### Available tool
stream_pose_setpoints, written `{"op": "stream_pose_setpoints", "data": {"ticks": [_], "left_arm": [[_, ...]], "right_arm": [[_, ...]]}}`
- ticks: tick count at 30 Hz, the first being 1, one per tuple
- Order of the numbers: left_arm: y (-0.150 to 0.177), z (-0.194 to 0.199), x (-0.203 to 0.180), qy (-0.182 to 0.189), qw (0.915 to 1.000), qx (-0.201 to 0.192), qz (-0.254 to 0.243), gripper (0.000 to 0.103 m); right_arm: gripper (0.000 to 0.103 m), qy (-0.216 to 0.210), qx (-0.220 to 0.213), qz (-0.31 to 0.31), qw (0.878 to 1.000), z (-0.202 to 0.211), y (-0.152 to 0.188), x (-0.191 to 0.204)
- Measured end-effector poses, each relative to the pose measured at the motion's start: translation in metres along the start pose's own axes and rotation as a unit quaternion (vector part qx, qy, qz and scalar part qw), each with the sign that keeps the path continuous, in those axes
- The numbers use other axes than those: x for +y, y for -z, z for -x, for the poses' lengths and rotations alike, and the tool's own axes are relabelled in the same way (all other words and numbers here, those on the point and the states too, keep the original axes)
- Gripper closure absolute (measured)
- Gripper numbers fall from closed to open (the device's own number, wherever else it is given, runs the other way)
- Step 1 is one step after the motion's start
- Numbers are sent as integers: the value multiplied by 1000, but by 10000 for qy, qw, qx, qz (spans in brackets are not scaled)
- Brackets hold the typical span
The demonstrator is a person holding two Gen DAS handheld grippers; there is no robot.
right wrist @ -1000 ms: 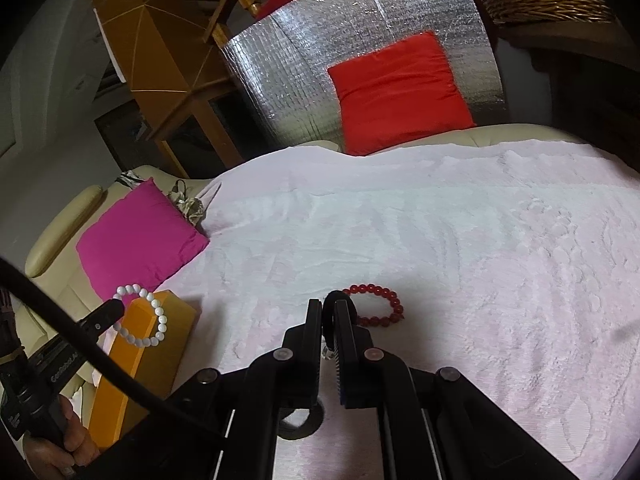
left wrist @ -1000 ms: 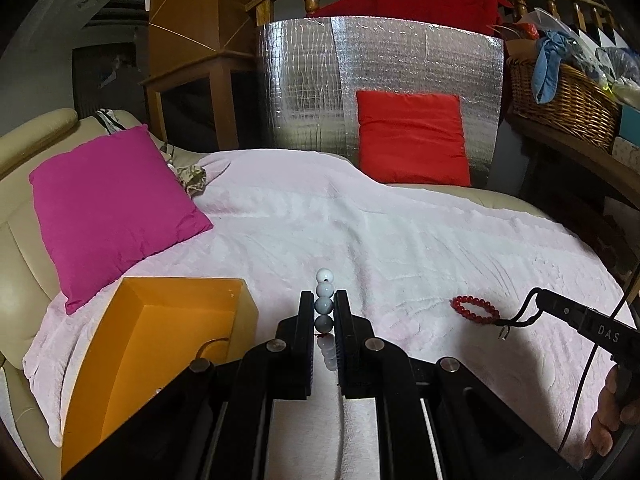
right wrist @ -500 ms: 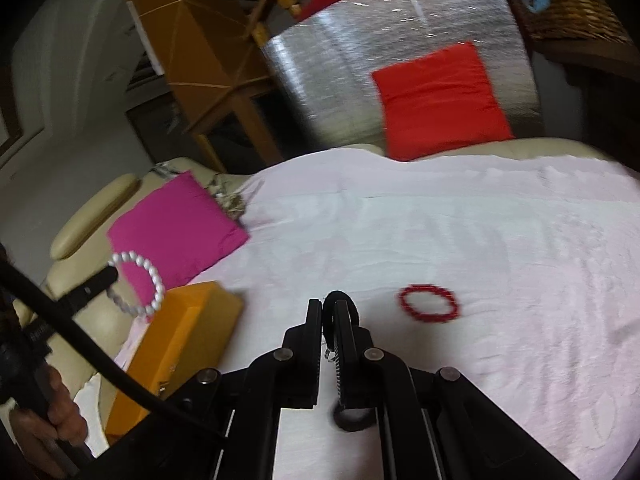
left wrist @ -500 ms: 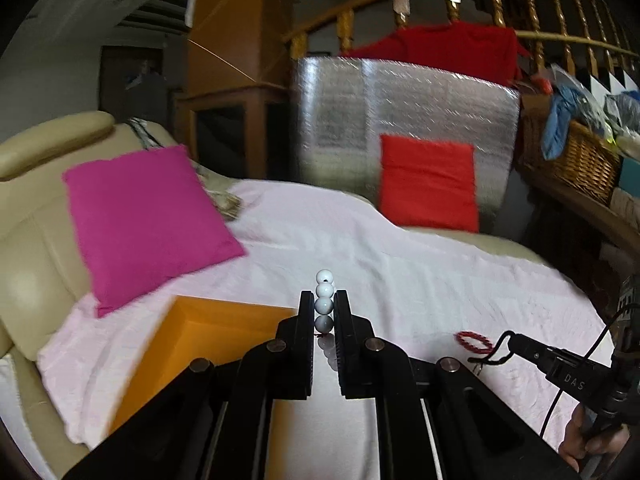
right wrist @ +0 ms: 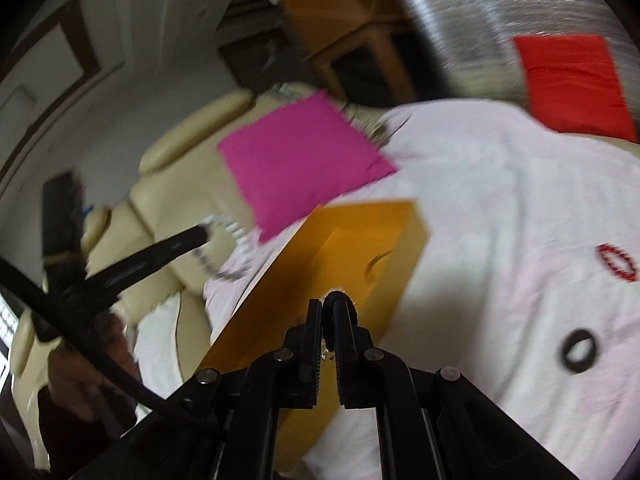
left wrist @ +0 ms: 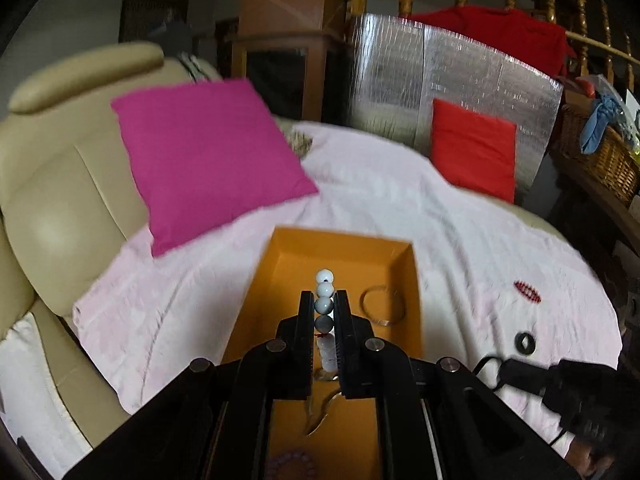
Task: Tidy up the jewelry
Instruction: 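Lower the white bracelet into the box with the left tool while the right tool drops the hair tie, then move the left tool to the black hair tie on the bed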
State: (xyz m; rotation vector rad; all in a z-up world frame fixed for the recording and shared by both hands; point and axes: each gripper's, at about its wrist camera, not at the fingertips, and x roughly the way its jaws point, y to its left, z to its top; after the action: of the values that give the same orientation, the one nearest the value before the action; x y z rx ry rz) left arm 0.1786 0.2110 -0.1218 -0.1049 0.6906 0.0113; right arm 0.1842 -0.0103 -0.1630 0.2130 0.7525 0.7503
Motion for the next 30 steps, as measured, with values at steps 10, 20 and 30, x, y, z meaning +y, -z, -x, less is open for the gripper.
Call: {"op": "stream_pose_setpoints", "data": {"ticks": [10,20,30], "left_arm": [[1,-81,15,-12,9945,966,-413,93],[-4,-97,18,-110,9942,996,-400,80],[-14,-57,-48,243,9956,541,-722,72]], "right_arm": [[97,-28,965,645,9932,-69,21,37],[84,77,917,228,9955,-79,1,9],[84,817,163,-386,9958,8,-10,-84]]}}
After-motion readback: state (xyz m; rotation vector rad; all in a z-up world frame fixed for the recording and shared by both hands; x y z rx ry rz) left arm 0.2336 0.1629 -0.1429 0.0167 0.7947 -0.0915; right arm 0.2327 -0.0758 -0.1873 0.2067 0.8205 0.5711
